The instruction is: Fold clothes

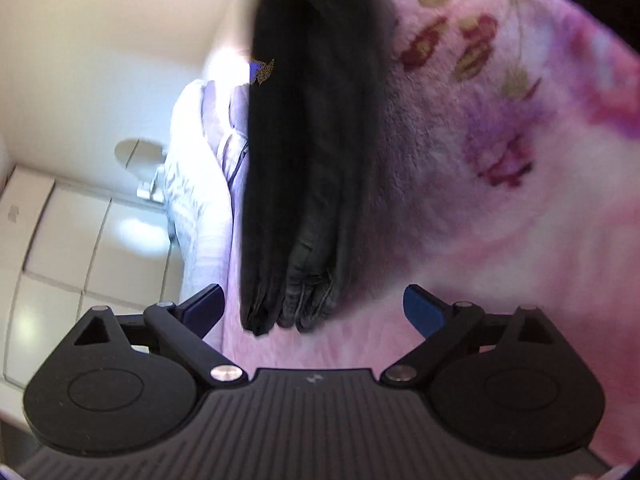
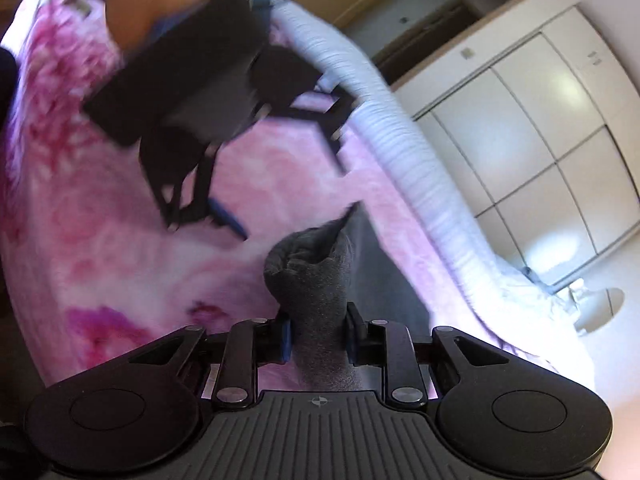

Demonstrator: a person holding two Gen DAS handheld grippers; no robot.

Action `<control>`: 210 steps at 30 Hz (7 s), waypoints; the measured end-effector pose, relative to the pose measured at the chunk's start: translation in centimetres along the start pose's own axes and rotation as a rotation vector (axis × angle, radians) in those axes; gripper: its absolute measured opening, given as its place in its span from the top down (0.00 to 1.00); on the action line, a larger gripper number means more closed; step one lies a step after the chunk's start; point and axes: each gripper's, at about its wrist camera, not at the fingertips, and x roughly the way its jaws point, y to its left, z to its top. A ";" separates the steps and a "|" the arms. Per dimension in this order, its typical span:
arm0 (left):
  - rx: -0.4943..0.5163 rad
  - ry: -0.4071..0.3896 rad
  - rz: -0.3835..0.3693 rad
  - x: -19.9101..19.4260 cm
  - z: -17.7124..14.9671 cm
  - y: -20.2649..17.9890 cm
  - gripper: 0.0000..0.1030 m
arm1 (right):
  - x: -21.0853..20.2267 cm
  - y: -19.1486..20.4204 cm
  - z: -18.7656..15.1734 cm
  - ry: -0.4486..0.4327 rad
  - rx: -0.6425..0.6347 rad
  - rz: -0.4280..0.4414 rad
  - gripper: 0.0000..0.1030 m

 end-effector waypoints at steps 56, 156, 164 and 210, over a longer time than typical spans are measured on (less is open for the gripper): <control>-0.115 0.487 -0.070 -11.7 -1.0 -5.9 0.57 | -0.2 4.7 -4.3 -0.257 -0.444 0.031 0.76; -1.445 0.410 -0.226 -19.3 -12.5 6.1 0.82 | -5.2 -4.1 -3.7 0.147 0.729 0.446 0.62; -1.427 0.411 -0.223 -19.3 -12.4 6.1 0.82 | -6.2 -3.3 -2.8 0.073 0.711 0.404 0.62; -0.318 0.383 -0.070 -14.5 -0.9 -2.0 0.56 | -6.9 7.3 -2.7 -0.034 -0.195 0.064 0.59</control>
